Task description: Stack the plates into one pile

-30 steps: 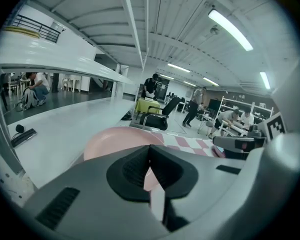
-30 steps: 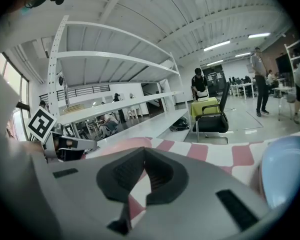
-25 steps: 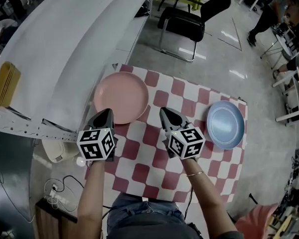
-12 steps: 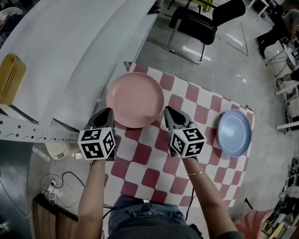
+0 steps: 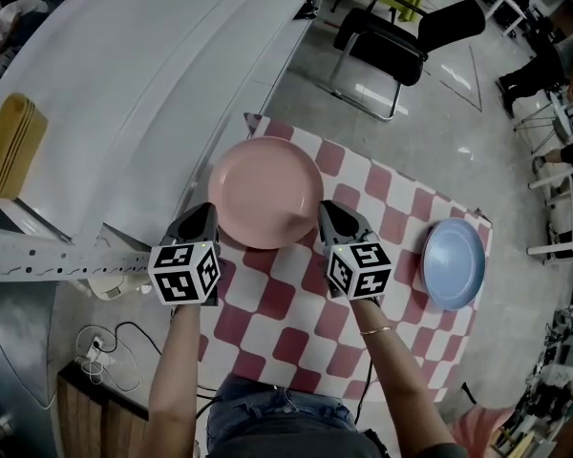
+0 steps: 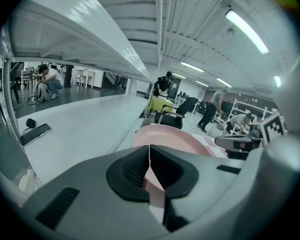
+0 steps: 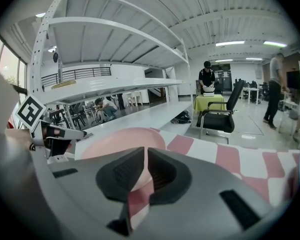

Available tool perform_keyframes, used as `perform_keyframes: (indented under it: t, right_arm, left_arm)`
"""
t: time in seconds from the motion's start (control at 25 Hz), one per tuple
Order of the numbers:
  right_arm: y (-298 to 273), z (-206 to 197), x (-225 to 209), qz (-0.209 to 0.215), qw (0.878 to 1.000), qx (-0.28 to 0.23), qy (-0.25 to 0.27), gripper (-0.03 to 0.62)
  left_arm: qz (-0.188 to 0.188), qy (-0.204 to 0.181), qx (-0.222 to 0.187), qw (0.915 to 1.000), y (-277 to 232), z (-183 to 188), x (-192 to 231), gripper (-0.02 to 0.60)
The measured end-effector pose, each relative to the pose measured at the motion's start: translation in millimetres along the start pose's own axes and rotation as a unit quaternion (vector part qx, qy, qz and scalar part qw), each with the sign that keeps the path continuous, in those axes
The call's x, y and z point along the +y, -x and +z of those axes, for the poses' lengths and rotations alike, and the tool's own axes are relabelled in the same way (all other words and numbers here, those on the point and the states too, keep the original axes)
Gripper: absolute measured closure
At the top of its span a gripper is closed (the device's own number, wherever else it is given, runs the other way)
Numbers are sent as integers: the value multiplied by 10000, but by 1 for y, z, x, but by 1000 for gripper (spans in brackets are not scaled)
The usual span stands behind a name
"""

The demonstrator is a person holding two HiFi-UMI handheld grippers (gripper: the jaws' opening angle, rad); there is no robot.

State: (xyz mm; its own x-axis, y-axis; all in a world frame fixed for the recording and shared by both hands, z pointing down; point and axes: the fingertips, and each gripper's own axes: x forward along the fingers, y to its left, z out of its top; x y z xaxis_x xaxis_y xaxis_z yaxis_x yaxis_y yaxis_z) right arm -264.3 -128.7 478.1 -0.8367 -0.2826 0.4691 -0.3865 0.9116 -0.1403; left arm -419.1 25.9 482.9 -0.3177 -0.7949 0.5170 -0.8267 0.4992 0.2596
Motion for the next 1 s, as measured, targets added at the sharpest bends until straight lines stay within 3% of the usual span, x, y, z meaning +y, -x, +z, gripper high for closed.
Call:
perform_keyframes:
  t: [0.44, 1.0]
  right_arm:
    - [-12, -9, -17, -28, 9997, 193, -161, 468]
    - [-28, -25, -29, -120, 9986, 433, -286, 448]
  left_arm:
    - [37, 126, 62, 9999, -16, -1, 5, 523]
    - [199, 246, 379, 9988, -37, -15, 21, 468]
